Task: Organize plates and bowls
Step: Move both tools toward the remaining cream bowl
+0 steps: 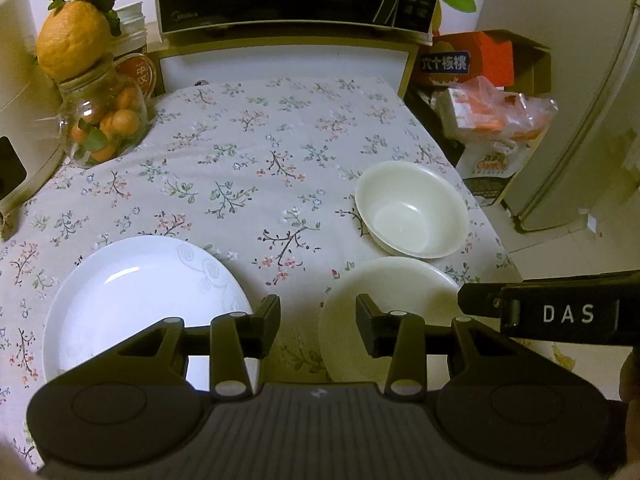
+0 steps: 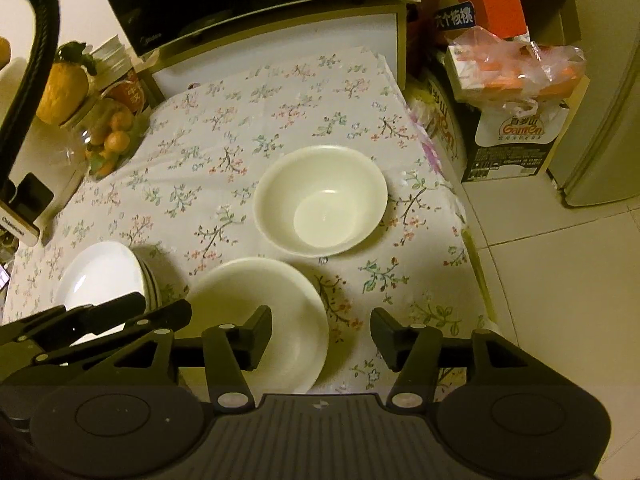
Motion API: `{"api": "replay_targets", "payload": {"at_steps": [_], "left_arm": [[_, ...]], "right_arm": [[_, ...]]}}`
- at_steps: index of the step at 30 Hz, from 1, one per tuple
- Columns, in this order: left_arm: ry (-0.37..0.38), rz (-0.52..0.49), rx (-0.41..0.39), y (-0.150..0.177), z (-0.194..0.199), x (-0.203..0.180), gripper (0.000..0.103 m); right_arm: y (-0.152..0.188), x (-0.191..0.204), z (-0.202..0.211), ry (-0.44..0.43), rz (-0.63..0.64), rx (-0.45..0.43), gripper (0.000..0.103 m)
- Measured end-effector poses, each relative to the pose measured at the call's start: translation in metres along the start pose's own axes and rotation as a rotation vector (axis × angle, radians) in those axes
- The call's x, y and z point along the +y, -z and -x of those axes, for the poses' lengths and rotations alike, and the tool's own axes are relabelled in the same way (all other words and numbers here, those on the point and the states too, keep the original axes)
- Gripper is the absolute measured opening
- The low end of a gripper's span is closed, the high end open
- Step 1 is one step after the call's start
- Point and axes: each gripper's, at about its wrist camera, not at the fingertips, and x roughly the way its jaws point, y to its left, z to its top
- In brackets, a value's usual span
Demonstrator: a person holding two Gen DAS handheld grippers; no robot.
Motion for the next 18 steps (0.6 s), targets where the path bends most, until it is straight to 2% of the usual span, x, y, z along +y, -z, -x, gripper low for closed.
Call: {"api": "replay_targets", "payload": {"at_steps": [9, 15, 18], "left_arm": [[-0.006, 0.011, -0.012, -0.009, -0.004, 0.000, 0.044], [0.026, 0.044, -0.020, -0.023, -0.011, 0.007, 0.055], [0.039, 0.072, -0.024, -0.032, -0.017, 0.013, 0.058]], "right_arm": [[-0.006, 0.001, 0.003, 0.006, -0.005, -0.019, 0.066], [-0.013, -0.005, 0.004, 0.010, -0.027, -0.040, 0.074], [-0.020, -0.009, 0.003, 0.022, -0.057, -0.051, 0.074]]}}
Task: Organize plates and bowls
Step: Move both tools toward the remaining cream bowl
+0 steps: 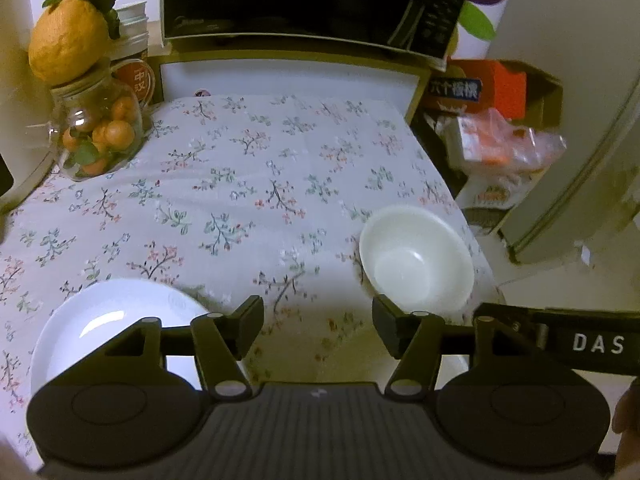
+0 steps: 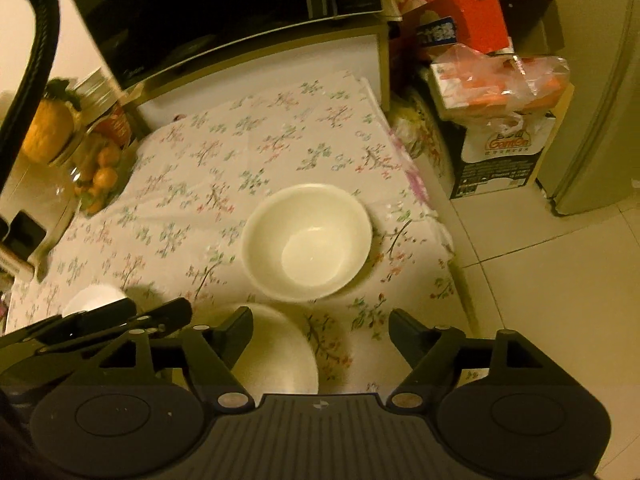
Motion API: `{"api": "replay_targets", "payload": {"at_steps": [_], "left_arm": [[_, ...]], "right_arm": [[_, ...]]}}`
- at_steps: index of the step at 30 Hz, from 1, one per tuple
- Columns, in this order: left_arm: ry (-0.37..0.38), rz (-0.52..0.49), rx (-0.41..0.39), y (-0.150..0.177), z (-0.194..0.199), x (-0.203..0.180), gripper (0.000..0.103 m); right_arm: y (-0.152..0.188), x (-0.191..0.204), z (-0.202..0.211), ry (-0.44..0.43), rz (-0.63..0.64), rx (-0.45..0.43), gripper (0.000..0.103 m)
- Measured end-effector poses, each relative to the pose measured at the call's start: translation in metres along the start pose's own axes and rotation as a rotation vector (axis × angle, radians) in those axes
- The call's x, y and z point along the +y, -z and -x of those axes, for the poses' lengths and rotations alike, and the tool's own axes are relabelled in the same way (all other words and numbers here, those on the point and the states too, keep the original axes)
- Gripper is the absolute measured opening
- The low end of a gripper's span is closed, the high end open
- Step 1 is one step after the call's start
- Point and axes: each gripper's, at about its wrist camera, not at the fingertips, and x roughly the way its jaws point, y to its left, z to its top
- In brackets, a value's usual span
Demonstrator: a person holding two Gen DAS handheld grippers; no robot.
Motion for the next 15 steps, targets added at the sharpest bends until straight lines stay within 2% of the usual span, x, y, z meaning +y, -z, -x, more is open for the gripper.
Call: {"api": "replay_targets", "payload": {"at_steps": [6, 10, 15], "left_arm": [[0.002, -0.019, -0.012, -0.012, -0.014, -0.003, 0.062], [0.040, 0.007, 0.014, -0.018, -0.027, -0.004, 0.062], [0.050, 0.026, 0.025, -0.026, -0.040, -0.007, 0.061]], "right_arm": [[-0.013, -0.007, -0.009, 0.007, -0.077, 0.005, 0.074], [-0.019, -0.007, -0.019, 0.025, -0.109, 0.012, 0.074], [-0.027, -0.009, -0.028, 0.052, -0.148, 0.021, 0.074]]}}
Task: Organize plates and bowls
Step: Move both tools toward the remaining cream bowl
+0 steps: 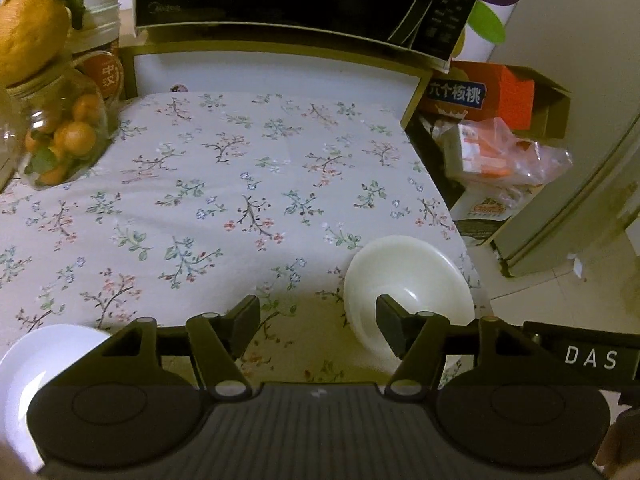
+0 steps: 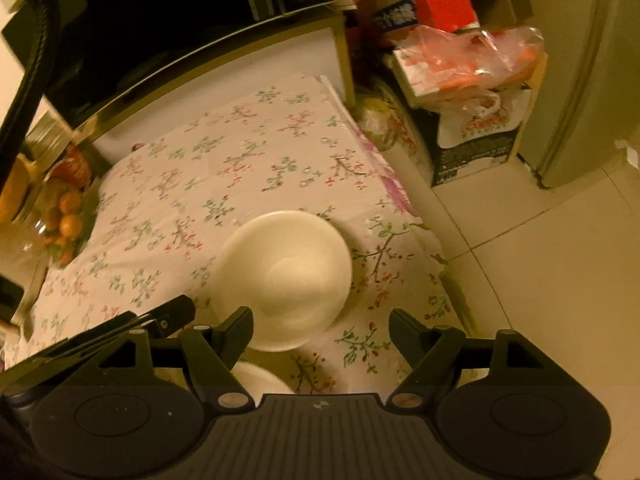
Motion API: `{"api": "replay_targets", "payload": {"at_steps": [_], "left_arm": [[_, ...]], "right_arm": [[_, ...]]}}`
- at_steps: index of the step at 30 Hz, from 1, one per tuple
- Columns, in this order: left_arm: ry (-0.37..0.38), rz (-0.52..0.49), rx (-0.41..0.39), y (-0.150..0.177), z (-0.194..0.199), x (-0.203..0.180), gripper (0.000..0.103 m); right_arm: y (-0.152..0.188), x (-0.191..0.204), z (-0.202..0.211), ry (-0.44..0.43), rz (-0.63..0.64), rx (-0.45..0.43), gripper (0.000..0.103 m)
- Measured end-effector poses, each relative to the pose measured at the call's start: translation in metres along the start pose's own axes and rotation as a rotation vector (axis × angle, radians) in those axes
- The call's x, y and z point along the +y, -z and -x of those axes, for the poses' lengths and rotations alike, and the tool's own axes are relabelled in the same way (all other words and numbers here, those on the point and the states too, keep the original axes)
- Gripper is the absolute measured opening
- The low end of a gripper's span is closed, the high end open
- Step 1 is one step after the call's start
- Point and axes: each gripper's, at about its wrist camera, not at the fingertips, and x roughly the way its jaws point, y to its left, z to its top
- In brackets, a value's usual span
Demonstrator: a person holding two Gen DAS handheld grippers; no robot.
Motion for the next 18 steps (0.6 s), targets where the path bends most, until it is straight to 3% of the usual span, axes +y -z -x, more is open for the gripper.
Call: {"api": "replay_targets", "payload": {"at_steps": [6, 11, 18], "left_arm": [[0.005, -0.014, 0.008, -0.006, -0.011, -0.003, 0.059], [0.016, 0.001, 0.032, -0.008, -0.021, -0.003, 0.051], [0.030, 0.023, 0.057, -0.007, -0.032, 0.001, 0.045]], "right_arm": [[-0.009, -0.004, -0.007, 0.015, -0.044, 0.009, 0.074], [-0.014, -0.008, -0.018, 0.023, -0.072, 0.032, 0.074], [-0.016, -0.011, -0.034, 0.016, -0.117, 0.070, 0.066]]}}
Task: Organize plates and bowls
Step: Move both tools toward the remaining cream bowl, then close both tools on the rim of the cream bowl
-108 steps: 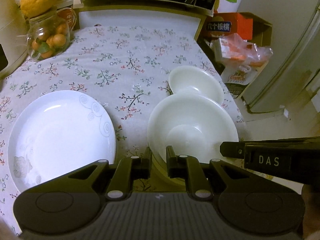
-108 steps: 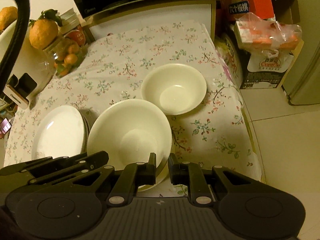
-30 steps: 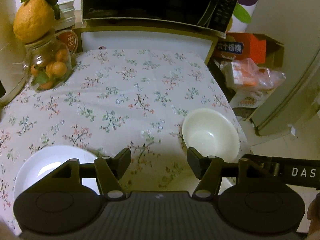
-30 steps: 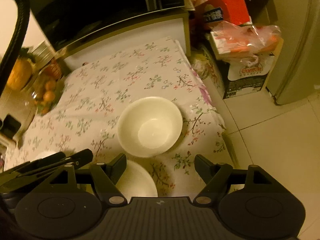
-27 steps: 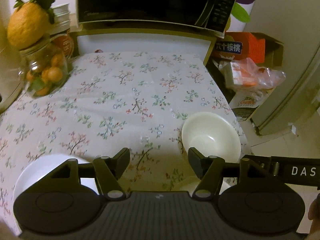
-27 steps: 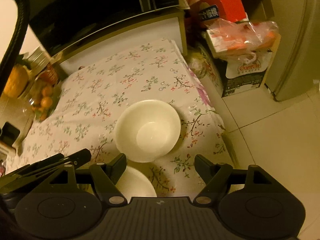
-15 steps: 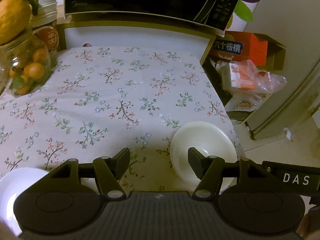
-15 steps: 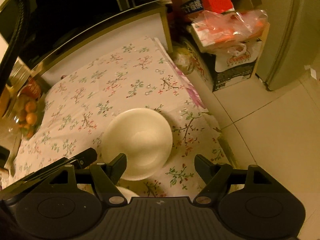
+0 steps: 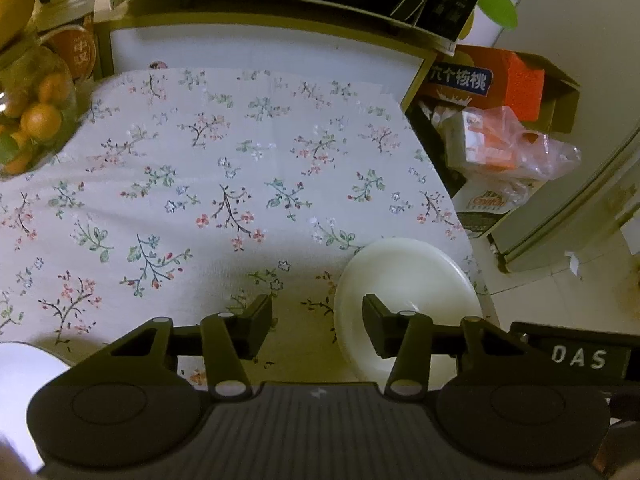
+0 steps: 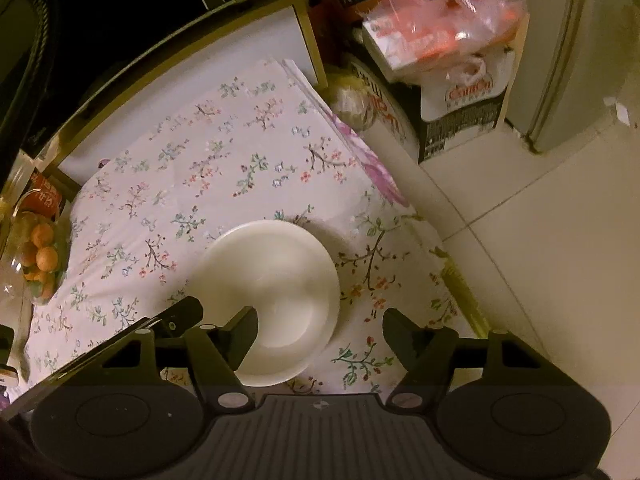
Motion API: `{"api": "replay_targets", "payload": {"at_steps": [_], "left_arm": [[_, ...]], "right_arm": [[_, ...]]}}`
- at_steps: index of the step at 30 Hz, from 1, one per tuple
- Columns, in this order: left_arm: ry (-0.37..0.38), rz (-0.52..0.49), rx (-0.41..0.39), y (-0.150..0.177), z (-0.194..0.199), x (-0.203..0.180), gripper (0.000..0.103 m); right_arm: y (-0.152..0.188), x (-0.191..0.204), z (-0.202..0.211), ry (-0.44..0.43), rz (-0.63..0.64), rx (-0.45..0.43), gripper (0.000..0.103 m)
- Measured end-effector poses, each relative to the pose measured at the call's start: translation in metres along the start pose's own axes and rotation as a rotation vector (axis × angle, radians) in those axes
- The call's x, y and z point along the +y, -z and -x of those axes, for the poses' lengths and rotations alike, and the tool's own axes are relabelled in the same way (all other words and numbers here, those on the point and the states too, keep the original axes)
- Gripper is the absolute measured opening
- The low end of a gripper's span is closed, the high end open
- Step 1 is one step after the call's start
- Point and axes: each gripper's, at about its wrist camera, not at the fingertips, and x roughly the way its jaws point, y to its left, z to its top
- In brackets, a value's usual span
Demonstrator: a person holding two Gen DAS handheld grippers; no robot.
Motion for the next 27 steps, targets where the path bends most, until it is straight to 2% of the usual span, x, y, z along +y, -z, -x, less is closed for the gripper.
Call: {"api": "replay_targets", "payload": {"at_steps": [5, 9, 11, 14, 19, 27], "left_arm": [[0.009, 0.004, 0.006, -0.001, -0.002, 0.001, 0.037], [0.025, -0.008, 0.015, 0.001, -0.004, 0.000, 0.030], [0.040, -0.009, 0.025, 0.002, -0.006, -0.001, 0.018], [0.054, -0.007, 0.034, 0.004, -0.008, -0.001, 0.013], [0.068, -0.012, 0.030, 0.004, -0.009, -0.002, 0.008], [0.082, 0.024, 0.035, 0.003, -0.010, 0.005, 0.006]], "right_arm": [[0.002, 0.002, -0.012, 0.017, 0.007, 0.032, 0.057], [0.005, 0.006, -0.016, 0.009, 0.017, 0.046, 0.046], [0.006, 0.007, -0.017, 0.002, 0.022, 0.052, 0.041], [0.007, 0.008, -0.017, -0.006, 0.024, 0.056, 0.035], [0.008, 0.009, -0.018, -0.008, 0.029, 0.063, 0.019], [0.007, 0.008, -0.017, -0.019, 0.031, 0.061, 0.014]]}}
